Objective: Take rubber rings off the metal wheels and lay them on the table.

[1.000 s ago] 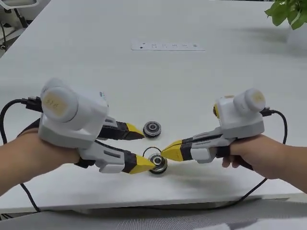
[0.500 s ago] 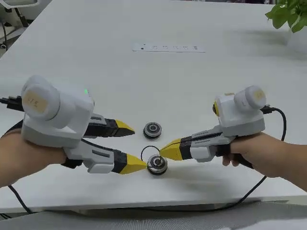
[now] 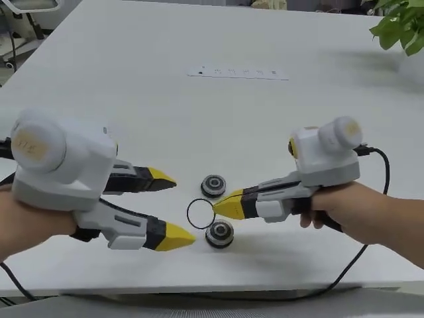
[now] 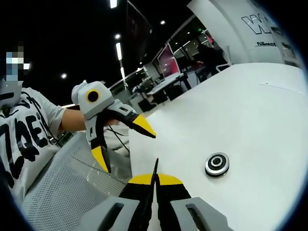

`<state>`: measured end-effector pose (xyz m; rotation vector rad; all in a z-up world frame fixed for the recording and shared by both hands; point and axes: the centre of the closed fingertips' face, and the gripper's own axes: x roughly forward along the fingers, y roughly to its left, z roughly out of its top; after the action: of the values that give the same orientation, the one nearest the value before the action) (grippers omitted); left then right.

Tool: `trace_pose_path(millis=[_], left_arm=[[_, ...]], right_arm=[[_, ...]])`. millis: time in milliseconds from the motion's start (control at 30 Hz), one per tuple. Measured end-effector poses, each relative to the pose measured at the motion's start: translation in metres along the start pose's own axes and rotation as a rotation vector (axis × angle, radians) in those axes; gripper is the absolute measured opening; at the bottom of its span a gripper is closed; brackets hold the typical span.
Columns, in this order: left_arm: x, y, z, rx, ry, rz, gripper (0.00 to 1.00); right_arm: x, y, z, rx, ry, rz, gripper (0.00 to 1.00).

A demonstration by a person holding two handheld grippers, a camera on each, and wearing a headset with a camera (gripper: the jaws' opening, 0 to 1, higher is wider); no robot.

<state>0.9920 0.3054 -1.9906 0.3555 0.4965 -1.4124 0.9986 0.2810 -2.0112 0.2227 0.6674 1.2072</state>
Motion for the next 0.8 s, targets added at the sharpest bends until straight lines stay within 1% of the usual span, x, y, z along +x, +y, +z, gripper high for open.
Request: trace_pose_path(millis=[67, 200, 267, 333, 500, 633, 800], left_arm=[[-0.003, 0.002, -0.001, -0.002, -0.003, 0.009, 0.57], [-0.008, 0.004, -0.002, -0.009, -0.012, 0.023, 0.58], [-0.010, 0.006, -0.003, -0.011, -0.010, 0.029, 0.61], [-0.012, 0.006, -0.005, -0.015, -0.009, 0.035, 0.64], [-0.020, 0.009, -0.007, -0.025, -0.017, 0.055, 0.66], [-0.023, 0.012, -0.008, -0.031, -0.028, 0.069, 0.72], [-0.028, 0.014, -0.011, -0.038, -0.027, 0.081, 0.72]], right_arm=[[0.002, 0.001, 0.002, -0.004, -0.001, 0.004, 0.00], [0.007, 0.001, 0.006, -0.008, -0.002, 0.009, 0.00], [0.011, 0.003, 0.008, -0.010, -0.001, 0.014, 0.00], [0.014, 0.003, 0.008, -0.014, 0.001, 0.018, 0.00], [0.021, 0.002, 0.008, -0.016, 0.005, 0.024, 0.00], [0.026, 0.002, 0.009, -0.021, 0.011, 0.024, 0.00], [0.030, -0.004, 0.011, -0.020, 0.005, 0.019, 0.00]])
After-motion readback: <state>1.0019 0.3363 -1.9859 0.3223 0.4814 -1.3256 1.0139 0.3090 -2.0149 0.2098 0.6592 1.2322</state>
